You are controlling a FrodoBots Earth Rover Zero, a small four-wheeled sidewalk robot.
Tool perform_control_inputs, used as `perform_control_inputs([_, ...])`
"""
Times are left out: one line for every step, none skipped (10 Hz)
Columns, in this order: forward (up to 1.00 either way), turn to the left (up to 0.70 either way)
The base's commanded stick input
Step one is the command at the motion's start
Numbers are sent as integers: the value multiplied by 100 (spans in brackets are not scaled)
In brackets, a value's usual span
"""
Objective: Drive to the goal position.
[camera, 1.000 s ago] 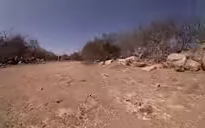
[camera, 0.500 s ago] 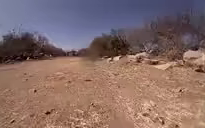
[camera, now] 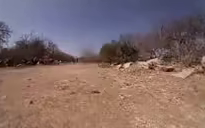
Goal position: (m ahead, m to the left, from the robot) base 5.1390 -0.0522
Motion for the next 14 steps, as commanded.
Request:
perform_control_inputs([100, 0])
perform_control_inputs([100, 3])
perform_control_inputs([100, 15])
perform_control_inputs([100, 27])
perform_control_inputs([100, 16])
perform_control_inputs([100, 4])
perform_control_inputs([100, 0])
perform_control_inputs([100, 0])
perform_control_inputs([100, 0])
perform_control_inputs([100, 0])
perform_control_inputs([100, 0])
perform_control_inputs([100, 0])
perform_control_inputs([100, 0])
perform_control_inputs([100, 0])
